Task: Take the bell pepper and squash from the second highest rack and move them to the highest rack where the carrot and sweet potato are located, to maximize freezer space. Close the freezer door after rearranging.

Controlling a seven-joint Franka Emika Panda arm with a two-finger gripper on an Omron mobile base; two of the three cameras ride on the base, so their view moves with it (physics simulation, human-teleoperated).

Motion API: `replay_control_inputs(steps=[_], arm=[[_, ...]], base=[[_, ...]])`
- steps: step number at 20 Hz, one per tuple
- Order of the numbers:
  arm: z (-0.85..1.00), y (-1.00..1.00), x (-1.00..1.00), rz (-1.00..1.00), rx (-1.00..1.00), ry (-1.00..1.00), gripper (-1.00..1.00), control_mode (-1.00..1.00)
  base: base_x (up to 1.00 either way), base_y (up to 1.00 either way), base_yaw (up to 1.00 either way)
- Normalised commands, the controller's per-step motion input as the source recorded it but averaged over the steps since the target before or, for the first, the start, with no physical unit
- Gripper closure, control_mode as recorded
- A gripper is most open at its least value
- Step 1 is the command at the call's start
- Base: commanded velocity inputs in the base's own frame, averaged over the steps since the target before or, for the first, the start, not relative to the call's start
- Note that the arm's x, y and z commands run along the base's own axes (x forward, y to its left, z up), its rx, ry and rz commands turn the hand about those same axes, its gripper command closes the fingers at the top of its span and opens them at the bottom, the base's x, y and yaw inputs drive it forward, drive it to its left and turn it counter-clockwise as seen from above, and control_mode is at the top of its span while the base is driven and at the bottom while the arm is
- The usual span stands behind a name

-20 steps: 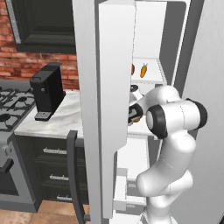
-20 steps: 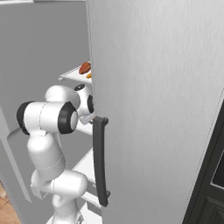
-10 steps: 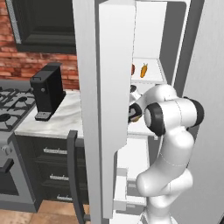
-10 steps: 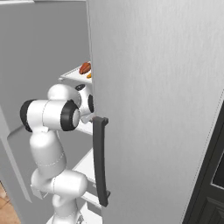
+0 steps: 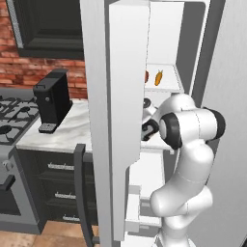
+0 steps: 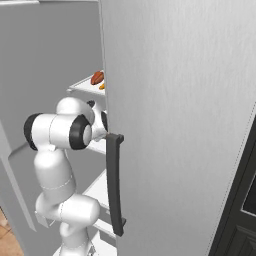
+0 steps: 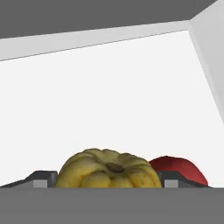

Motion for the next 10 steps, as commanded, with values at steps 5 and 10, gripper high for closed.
replay_control_inputs(steps=[5, 10], arm=[[0.08, 0.0, -0.39, 0.0, 0.02, -0.06, 1.0, -1.0], [0.57, 0.0, -0.41, 0.0, 0.0, 0.0, 1.0, -1.0]], base=[[0.0, 0.0, 0.0], [0.0, 0.0, 0.0]])
